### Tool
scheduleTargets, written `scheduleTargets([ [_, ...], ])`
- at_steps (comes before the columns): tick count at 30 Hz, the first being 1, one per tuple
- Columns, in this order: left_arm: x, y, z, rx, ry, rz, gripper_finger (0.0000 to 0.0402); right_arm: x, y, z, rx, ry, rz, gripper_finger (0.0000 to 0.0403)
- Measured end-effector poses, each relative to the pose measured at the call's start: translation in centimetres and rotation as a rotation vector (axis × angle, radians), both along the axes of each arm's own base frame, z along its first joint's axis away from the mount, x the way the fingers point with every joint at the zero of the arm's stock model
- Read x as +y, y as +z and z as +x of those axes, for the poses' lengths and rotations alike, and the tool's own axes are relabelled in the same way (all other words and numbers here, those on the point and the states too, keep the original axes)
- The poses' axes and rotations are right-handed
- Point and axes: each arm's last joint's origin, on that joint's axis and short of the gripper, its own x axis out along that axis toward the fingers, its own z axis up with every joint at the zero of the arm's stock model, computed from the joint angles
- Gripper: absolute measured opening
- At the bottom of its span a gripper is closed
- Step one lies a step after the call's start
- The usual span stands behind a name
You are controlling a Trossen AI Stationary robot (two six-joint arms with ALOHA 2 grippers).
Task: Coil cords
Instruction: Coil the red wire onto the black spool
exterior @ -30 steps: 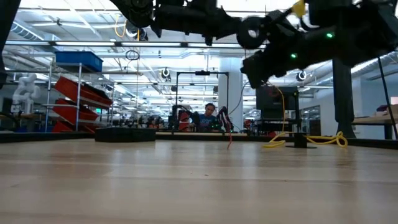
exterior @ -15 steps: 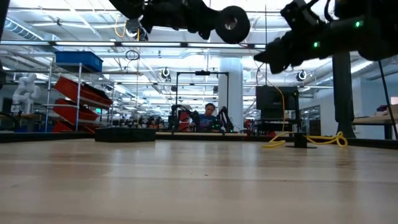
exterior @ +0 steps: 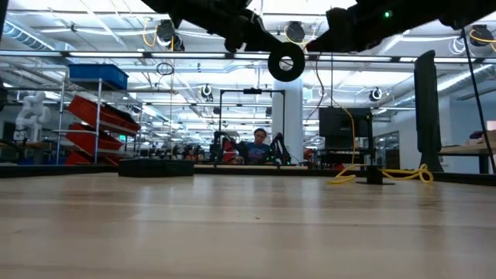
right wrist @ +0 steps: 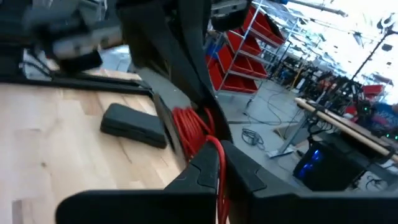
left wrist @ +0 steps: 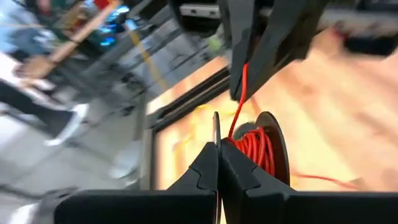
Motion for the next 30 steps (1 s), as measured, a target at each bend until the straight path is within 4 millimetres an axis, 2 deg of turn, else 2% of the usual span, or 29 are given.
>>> scheduleTargets([
  [8, -2.1, 0.6, 0.9, -0.046, 0.183, 0.264, 0.0001, 0.2, 1.7, 0.8, -0.086, 0.008, 0.066, 0.0004],
  [15, -3.0, -0.7, 2.9, -0.094, 0.258, 0.375, 0.0001, 0.1, 1.8, 1.5, -0.132, 0.001, 0.087, 0.0004],
  [22, -3.3, -1.3, 4.3, -0.243, 0.372, 0.35, 0.0001, -0.2, 0.5, 3.1, -0.151, -0.057, 0.04, 0.0002],
  [30, -3.0, -0.8, 4.3, -0.368, 0.424, 0.163, 0.0001, 0.0, -0.4, 4.3, -0.165, -0.151, -0.099, 0.0001],
])
